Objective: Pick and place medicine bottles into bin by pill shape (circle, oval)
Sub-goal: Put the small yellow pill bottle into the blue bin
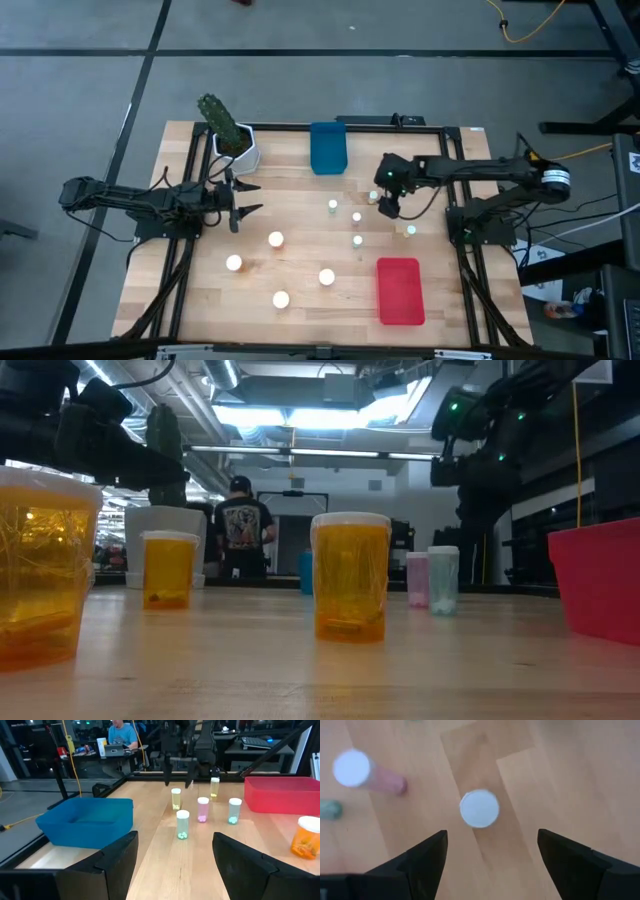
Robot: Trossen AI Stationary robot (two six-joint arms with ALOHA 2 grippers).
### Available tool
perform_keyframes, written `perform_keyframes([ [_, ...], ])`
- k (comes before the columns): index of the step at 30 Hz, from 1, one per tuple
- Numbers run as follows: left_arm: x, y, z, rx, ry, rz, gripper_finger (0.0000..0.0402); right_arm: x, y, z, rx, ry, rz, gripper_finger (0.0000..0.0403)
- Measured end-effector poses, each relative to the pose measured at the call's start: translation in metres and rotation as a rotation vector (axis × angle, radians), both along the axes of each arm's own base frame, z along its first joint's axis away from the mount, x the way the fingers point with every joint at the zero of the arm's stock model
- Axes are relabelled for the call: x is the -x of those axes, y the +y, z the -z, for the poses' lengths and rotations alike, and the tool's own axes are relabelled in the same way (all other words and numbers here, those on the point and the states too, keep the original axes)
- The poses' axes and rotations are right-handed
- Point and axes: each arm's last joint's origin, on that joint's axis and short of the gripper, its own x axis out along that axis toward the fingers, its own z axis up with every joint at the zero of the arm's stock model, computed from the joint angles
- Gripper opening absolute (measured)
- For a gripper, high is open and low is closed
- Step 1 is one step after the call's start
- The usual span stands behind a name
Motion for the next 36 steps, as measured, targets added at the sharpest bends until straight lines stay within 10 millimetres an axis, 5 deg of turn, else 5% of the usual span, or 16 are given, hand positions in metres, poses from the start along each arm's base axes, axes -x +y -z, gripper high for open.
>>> perform_keyframes([
  [8, 0.000, 0.000, 0.000, 0.000, 0.000, 0.000, 0.0247, -0.015, -0.005, 0.022, 0.007, 0.026, -0.046, 0.0310],
  [19, 0.000, 0.000, 0.000, 0.000, 0.000, 0.000, 0.0247, -0.022, -0.007, 0.026, 0.024, -0.016, -0.051, 0.0300],
  [36, 0.000, 0.000, 0.000, -0.001, 0.001, 0.000, 0.0247, -0.024, -0.007, 0.025, 0.018, -0.036, -0.023, 0.0117],
])
